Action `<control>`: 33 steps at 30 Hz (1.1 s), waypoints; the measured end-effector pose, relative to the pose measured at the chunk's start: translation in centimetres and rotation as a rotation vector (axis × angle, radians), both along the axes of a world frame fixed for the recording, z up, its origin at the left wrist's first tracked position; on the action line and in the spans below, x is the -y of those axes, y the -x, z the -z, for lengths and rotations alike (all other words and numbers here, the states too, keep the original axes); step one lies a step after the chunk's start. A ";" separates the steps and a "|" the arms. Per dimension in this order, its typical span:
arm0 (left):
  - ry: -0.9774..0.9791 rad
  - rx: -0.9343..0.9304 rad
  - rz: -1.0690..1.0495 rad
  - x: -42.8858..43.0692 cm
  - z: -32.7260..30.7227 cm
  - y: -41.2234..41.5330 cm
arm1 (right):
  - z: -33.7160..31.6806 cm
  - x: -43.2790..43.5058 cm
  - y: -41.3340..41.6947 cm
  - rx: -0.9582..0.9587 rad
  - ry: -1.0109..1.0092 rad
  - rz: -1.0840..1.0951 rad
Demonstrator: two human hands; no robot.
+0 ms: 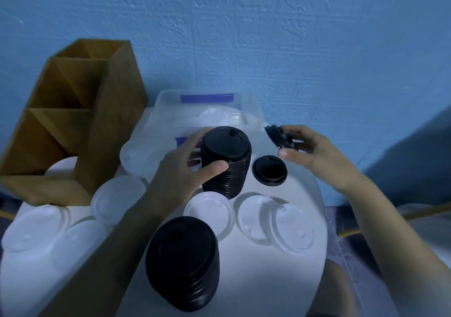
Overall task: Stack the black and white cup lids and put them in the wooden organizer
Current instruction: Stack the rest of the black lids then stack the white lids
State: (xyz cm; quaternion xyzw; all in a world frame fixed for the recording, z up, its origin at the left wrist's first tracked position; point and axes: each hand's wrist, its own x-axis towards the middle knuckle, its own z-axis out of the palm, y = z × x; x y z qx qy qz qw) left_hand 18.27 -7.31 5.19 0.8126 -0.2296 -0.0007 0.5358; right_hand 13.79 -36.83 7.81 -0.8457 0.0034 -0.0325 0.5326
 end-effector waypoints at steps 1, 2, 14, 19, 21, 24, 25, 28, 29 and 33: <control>-0.001 -0.001 -0.001 0.0 0.0 0.0 | -1.0 -0.5 0.2 0.032 -0.024 -0.029; -0.003 0.002 0.000 0.0 0.0 0.0 | -1.9 -1.3 0.3 0.058 -0.037 -0.078; -0.004 0.018 0.059 0.1 -0.4 0.1 | -3.3 -7.2 -2.1 0.119 0.354 -0.293; -0.027 0.012 0.065 0.1 -0.5 -0.3 | -3.2 -7.1 -2.3 0.060 0.268 -0.321; -0.023 0.000 0.070 0.1 -0.4 -0.3 | -3.2 -7.0 -2.2 0.034 0.235 -0.345; -0.031 -0.009 0.116 0.1 -0.4 -0.4 | -3.3 -7.1 -1.9 0.038 0.239 -0.366; -0.029 -0.015 0.136 0.1 -0.4 -0.5 | -3.4 -7.1 -1.9 0.037 0.245 -0.373; -0.012 -0.034 0.177 0.0 -0.3 -0.7 | -3.7 -7.2 -2.0 0.031 0.283 -0.402; -0.007 -0.041 0.185 0.0 -0.3 -0.7 | -3.8 -7.2 -2.0 0.029 0.290 -0.409; -0.006 -0.066 0.186 0.1 -0.2 -0.6 | -3.7 -7.2 -1.7 0.026 0.310 -0.414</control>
